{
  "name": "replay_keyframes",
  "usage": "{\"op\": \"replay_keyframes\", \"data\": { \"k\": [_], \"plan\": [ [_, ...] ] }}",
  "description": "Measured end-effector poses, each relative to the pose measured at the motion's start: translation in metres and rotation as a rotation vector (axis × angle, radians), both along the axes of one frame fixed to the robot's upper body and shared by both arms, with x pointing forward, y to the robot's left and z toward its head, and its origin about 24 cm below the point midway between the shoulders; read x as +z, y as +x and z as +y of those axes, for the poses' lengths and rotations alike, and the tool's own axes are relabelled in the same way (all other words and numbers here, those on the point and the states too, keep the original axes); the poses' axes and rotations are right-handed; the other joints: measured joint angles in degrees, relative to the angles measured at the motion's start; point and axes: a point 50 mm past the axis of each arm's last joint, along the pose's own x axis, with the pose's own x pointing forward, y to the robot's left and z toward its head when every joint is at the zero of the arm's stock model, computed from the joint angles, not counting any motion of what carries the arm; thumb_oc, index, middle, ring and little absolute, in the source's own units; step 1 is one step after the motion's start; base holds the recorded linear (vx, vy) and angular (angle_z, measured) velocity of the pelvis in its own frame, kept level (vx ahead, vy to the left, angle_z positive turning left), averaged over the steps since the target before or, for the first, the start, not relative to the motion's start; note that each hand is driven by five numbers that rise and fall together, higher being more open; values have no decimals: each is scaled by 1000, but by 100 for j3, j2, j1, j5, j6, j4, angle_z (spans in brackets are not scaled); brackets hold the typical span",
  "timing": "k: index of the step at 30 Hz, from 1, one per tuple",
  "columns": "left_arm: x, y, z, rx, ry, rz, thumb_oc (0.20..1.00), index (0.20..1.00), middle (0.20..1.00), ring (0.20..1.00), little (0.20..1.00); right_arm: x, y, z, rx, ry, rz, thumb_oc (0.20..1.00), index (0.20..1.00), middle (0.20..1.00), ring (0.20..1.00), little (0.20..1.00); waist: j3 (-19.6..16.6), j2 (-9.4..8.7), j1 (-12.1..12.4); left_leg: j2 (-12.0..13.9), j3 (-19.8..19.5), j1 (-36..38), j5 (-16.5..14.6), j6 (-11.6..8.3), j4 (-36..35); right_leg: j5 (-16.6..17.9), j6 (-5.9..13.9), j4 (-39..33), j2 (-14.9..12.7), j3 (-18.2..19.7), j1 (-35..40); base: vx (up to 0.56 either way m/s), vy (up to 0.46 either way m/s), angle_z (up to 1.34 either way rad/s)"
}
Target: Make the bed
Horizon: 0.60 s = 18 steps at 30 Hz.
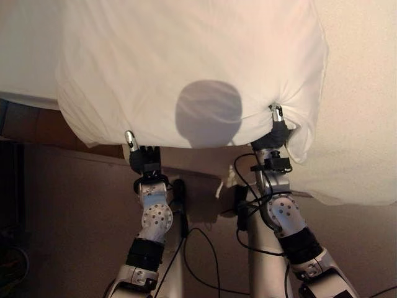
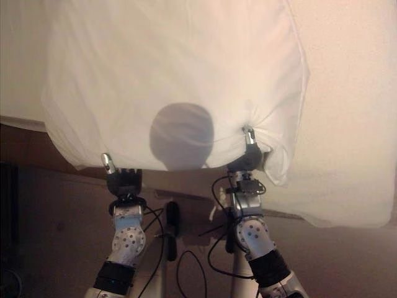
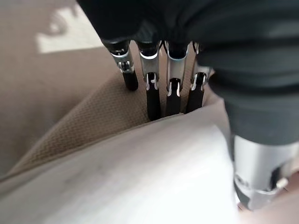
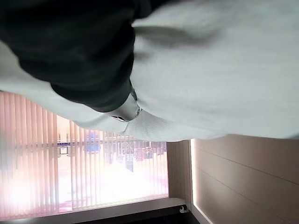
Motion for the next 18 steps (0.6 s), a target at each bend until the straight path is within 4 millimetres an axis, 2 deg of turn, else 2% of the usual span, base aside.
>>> {"op": "replay_keyframes", "data": {
  "k": [7,9,13,18],
  "plan": [
    [-11,18,-10,-50,17,63,1000,1000,1000,1000,1000,-1,-1,3,14,-9,-4,200,200,200,200,200,-7,-14,-51,3,30,75,-40,20,24,20,13,-45,8,21,100,1,0,-1],
    [-12,19,-7,-39,-2,72,1000,1000,1000,1000,1000,-2,-2,9,36,-24,-6,200,200,200,200,200,-17,-32,-172,7,42,73,-66,50,38,38,44,-92,10,25,120,2,-2,-3],
    [-5,27,-5,-23,-26,70,1000,1000,1000,1000,1000,-4,-4,14,60,-43,-7,200,200,200,200,200,-20,-75,-316,0,80,52,-125,63,104,60,71,-132,11,74,124,5,-6,-5],
    [5,30,-5,-18,-25,23,1000,1000,1000,1000,1000,-3,-6,13,62,-50,-16,200,200,200,200,200,-26,-109,-327,7,80,29,-188,67,177,59,71,-144,26,93,122,1,-3,-2]
  ]
}}
